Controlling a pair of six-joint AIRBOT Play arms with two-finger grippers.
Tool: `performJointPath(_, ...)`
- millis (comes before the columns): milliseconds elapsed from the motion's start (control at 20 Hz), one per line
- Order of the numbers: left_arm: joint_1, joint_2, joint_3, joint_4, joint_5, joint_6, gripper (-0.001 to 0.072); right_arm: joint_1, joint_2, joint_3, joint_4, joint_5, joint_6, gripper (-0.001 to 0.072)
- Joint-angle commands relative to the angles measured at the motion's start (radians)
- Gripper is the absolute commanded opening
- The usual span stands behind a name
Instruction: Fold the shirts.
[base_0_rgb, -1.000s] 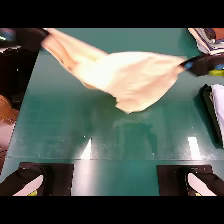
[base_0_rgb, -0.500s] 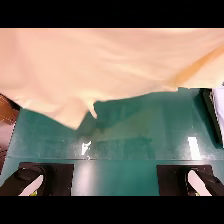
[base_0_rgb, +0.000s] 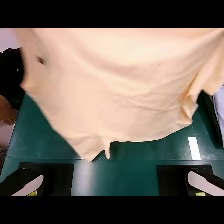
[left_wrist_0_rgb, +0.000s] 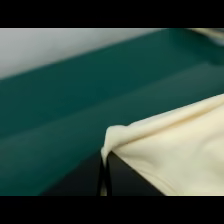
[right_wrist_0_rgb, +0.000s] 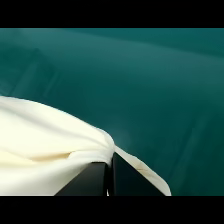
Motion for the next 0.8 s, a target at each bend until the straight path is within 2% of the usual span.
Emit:
performJointPath(0,0.000,-0.189,-0.154,0.029,-0.005,-0.002,0.0025,0.125,-0.201,-0.121,-0.126,0.010,0.022,0.0015)
performJointPath(250,0.001,-0.493,-0.227,0.056,0.138,-0.002,0.0025,0.182,-0.447,-0.211,-0.133,-0.198,-0.026,0.0015)
performJointPath(450,0.000,-0.591,-0.226,0.058,0.296,-0.021,0.0028,0.195,-0.533,-0.211,-0.131,-0.308,-0.026,0.0016)
performJointPath(500,0.000,-0.594,-0.226,0.058,0.317,-0.033,0.0200,0.198,-0.541,-0.211,-0.132,-0.315,-0.026,0.0016)
performJointPath(550,0.001,-0.593,-0.225,0.058,0.329,-0.048,0.0436,0.201,-0.544,-0.211,-0.132,-0.327,-0.026,0.0038)
performJointPath(600,0.002,-0.592,-0.212,0.061,0.315,-0.051,0.0544,0.199,-0.542,-0.209,-0.132,-0.346,-0.026,0.0290)
performJointPath(650,0.008,-0.591,-0.193,0.062,0.281,-0.051,0.0542,0.194,-0.542,-0.192,-0.132,-0.338,-0.026,0.0475)
performJointPath(750,0.040,-0.585,-0.113,0.066,0.101,-0.053,0.0542,0.169,-0.530,-0.141,-0.132,-0.253,-0.027,0.0489)
